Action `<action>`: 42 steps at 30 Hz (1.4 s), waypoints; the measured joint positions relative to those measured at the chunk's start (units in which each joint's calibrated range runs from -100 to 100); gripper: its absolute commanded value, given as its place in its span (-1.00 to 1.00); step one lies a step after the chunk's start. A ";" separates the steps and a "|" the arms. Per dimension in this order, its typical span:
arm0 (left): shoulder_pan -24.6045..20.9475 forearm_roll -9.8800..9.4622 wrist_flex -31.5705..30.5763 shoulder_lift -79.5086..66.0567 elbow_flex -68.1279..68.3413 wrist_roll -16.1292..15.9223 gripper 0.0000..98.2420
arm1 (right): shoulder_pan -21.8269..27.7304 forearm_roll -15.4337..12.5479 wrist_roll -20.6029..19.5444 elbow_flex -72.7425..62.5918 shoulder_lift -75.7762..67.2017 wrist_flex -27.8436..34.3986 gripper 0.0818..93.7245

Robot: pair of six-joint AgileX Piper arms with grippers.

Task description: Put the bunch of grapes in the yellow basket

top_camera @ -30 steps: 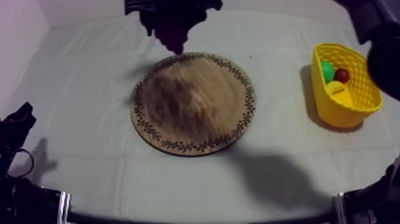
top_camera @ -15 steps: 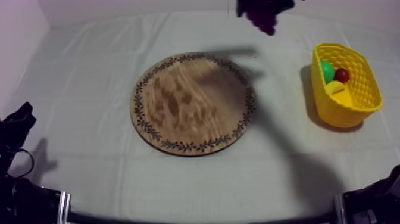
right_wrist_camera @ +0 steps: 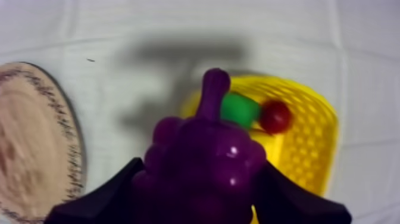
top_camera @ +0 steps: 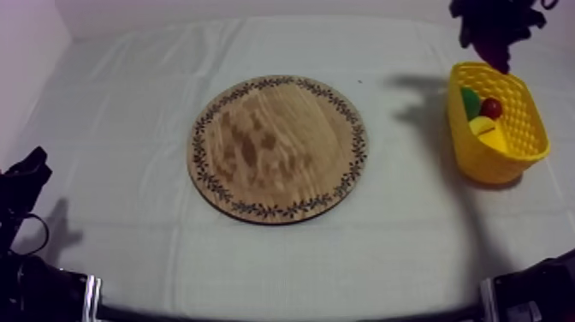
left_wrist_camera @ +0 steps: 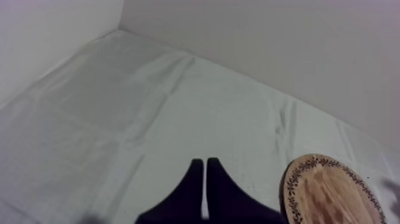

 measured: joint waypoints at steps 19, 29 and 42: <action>0.00 0.00 0.00 0.00 0.00 0.00 -1.00 | 7.74 2.05 2.75 13.24 2.06 -7.84 0.04; 0.00 0.00 0.00 0.00 0.00 0.00 -1.00 | 7.67 1.60 4.80 11.16 9.09 -6.16 0.61; 0.00 0.00 0.00 0.00 0.00 0.00 -1.00 | 6.88 -0.57 5.39 11.57 2.03 -6.78 0.21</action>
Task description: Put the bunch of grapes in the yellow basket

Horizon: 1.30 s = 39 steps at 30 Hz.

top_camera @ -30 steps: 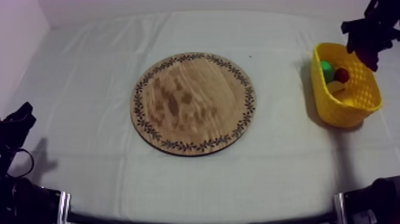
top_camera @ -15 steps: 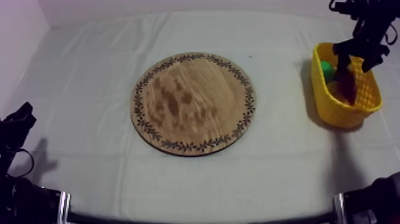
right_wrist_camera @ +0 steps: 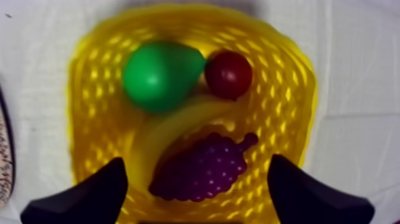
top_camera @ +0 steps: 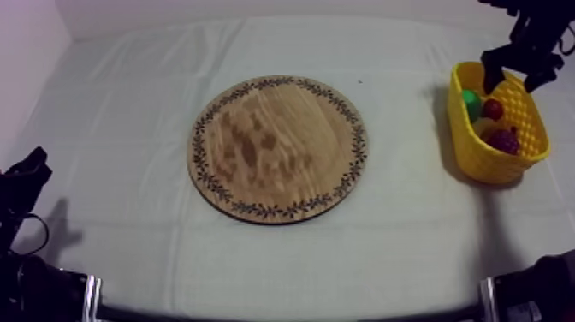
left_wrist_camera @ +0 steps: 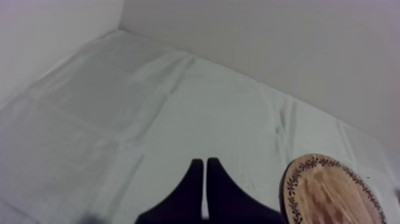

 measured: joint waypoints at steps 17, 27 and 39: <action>0.00 0.00 0.00 0.00 0.00 0.00 -1.00 | -1.72 -4.89 -1.48 21.00 -28.95 -23.72 -0.42; 0.00 0.00 0.00 0.00 0.00 0.00 -1.00 | -2.96 -9.42 0.73 33.99 -46.43 -27.95 -0.88; 0.00 0.00 0.00 0.00 0.00 0.00 -1.00 | -2.40 -14.14 5.80 51.03 -68.12 -35.11 -0.99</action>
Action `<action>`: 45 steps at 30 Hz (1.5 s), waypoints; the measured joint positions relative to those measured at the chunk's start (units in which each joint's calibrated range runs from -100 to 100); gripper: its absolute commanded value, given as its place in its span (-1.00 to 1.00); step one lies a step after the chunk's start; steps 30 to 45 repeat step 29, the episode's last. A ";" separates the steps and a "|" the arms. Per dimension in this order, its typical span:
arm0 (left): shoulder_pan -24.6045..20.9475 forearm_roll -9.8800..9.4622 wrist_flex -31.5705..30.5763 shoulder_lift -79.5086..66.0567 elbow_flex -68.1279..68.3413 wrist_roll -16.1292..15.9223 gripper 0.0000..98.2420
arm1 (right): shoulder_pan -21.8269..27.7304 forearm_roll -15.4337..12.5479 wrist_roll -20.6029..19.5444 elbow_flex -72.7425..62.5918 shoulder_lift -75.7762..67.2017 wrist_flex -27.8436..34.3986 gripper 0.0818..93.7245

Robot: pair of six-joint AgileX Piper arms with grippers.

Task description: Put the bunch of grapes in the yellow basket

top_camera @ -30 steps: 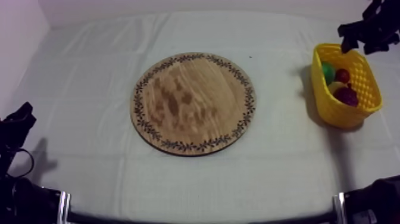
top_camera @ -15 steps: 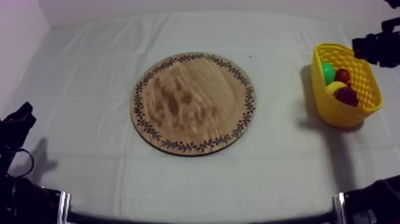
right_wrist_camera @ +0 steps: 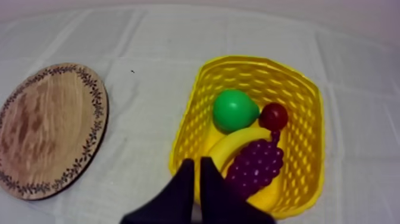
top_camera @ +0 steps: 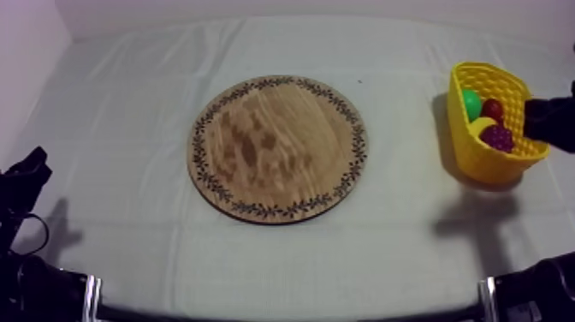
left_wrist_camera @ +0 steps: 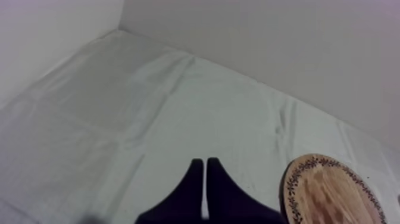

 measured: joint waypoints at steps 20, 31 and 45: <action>0.00 0.00 0.00 0.00 0.00 0.03 -1.00 | -0.46 1.43 -2.79 22.62 -30.33 -2.45 -1.00; 0.00 0.00 0.00 0.00 0.00 0.03 -1.00 | -0.68 2.37 -1.78 24.64 -30.86 -6.45 -1.00; 0.00 0.00 0.00 0.00 0.00 0.03 -1.00 | -0.68 2.37 -1.78 24.64 -30.86 -6.45 -1.00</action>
